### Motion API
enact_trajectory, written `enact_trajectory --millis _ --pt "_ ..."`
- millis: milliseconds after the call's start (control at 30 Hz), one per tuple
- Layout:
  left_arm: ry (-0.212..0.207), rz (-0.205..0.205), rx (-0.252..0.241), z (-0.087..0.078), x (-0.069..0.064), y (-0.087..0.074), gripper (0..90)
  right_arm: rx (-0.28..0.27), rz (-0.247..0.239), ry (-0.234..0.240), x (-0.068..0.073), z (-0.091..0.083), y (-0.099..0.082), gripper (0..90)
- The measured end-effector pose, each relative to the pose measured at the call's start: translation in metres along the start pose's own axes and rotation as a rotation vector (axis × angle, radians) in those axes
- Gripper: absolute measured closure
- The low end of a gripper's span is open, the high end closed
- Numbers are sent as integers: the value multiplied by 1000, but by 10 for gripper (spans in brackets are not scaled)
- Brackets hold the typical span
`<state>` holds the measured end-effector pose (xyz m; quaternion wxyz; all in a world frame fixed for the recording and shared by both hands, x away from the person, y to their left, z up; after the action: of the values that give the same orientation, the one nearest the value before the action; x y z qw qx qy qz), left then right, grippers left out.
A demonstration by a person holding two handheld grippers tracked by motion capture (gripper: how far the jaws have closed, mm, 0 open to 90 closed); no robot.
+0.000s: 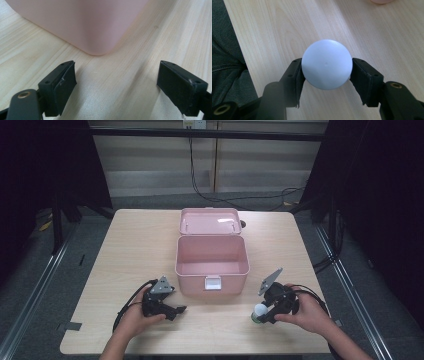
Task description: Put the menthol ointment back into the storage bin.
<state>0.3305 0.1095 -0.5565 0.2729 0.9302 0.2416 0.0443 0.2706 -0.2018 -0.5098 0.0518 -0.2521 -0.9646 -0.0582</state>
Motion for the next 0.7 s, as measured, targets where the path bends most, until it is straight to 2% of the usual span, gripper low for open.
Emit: enact_trajectory --millis 133,233,433,700 --pt "0 0 3 -1 1 -1 150 -3 6 4 1 1 3 461" --pt "-4 -3 -3 -1 0 -1 150 8 -12 -1 2 2 5 492" --pt "-5 -2 -3 -1 1 -1 151 33 -11 0 4 1 6 500" --pt "-6 -2 -3 -1 0 -1 150 67 -20 0 4 -8 6 501"
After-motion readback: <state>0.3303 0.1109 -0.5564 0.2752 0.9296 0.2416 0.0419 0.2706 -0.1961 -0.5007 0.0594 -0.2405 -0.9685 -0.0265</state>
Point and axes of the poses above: each handheld gripper's, and its own axes: z roughly forward along the jaws, y roughly out of its top, x roughly to its left, the point moved 7 cm from there along z, roughly forward along the jaws, and after that the axes turned 15 degrees about x, right-handed, at the moved point
